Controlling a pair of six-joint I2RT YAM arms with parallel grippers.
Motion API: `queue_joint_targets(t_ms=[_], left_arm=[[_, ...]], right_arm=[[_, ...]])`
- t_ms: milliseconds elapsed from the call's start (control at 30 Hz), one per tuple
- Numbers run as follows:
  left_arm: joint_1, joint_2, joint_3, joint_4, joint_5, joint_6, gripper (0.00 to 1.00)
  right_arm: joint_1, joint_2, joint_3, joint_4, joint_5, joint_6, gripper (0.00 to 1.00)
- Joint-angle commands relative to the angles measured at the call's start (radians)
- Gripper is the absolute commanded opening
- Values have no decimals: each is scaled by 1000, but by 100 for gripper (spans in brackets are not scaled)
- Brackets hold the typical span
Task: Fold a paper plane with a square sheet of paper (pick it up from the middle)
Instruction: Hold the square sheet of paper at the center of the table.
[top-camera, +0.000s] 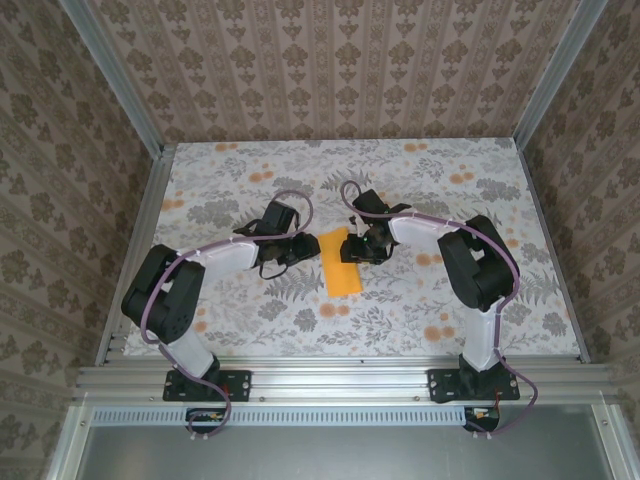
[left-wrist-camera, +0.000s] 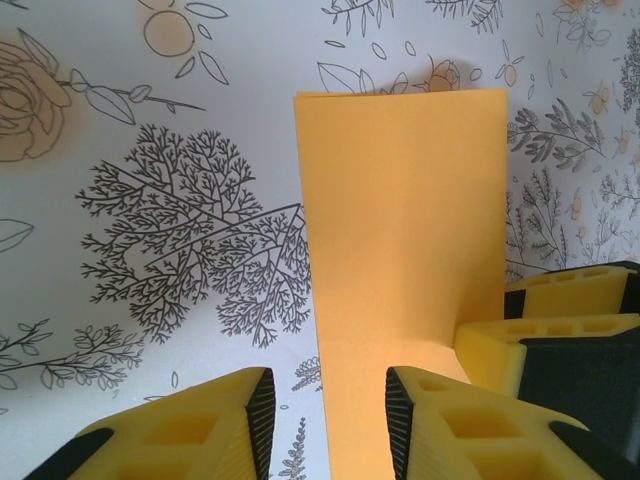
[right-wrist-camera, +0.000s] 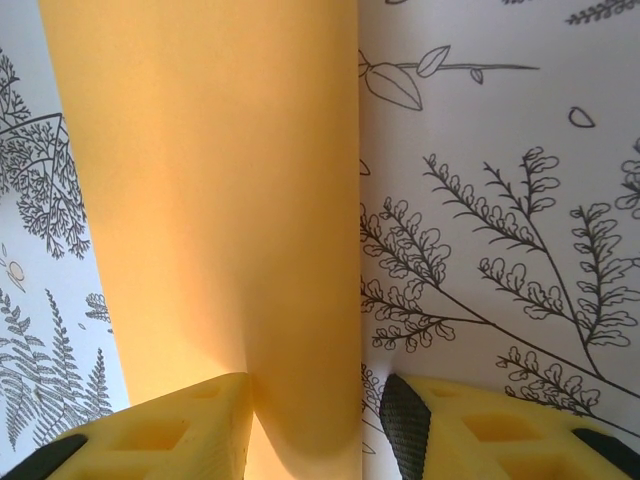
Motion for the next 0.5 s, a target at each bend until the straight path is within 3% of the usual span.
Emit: queue_joint_targets(t_ms=[0,467], left_arm=[[-10,23,35,14,34,-6,35],[-34,94,71,47,85,-15,26]], right_arm=[[-14,95,-25,-21,115,14,45],[-15,102,-29,-23,124,10,45]])
